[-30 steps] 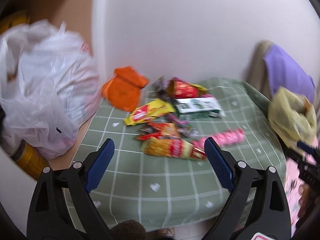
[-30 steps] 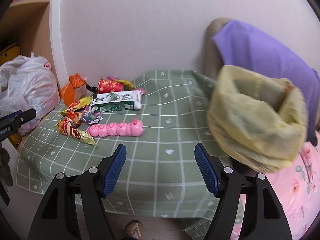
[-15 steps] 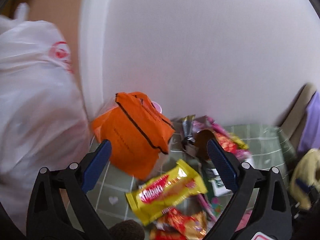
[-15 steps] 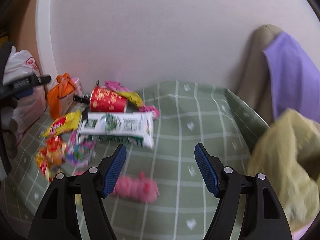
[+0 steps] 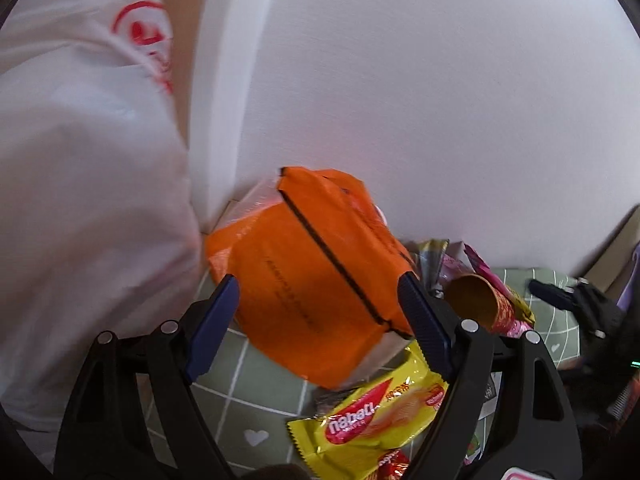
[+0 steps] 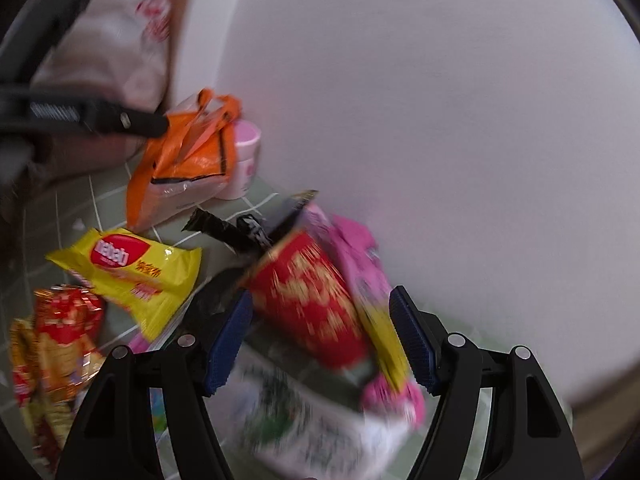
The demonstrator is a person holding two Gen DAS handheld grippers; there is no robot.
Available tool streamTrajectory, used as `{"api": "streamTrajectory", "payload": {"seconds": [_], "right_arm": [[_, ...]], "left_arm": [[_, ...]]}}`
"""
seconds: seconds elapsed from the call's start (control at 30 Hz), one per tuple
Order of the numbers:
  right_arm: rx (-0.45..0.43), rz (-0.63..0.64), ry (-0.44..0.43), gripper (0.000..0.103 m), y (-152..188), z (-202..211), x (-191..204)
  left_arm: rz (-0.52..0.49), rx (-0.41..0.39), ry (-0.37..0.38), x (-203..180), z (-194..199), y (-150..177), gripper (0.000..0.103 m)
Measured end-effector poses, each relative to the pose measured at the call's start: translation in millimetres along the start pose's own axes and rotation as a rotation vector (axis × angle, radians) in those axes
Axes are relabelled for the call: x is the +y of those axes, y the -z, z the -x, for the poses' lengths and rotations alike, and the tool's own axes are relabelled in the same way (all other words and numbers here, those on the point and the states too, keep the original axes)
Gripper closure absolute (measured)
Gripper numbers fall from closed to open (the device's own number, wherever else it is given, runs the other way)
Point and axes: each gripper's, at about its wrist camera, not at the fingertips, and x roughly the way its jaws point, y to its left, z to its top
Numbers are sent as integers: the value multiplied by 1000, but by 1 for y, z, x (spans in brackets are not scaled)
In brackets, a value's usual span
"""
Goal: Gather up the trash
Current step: 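Grasp the orange bag with the left tool while the right tool grasps the milk carton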
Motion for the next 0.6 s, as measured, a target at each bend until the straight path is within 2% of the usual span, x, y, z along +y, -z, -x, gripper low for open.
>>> {"api": "streamTrajectory", "payload": {"seconds": [0.1,0.13,0.2,0.27,0.33,0.47,0.6], "right_arm": [[55,96,16,39,-3,-27,9],[53,85,10,44,-6,-26,7],[42,6,-28,54,-10,-14,-1],[11,-105,-54,58,-10,7,-13],[4,-215,-88,85,-7,25,-26],[19,-450,-97,85,18,59,-56],[51,-508,-11,85,48,81,-65]], "left_arm": [[-18,8,2,0,-6,1,29],[-26,15,7,-2,-7,2,29],[-38,23,20,-6,-10,4,30],[-51,27,38,-12,-10,7,30],[-67,33,54,-20,-11,8,30],[-63,42,67,-34,-16,7,30],[-78,35,31,-52,-29,-2,33]]}}
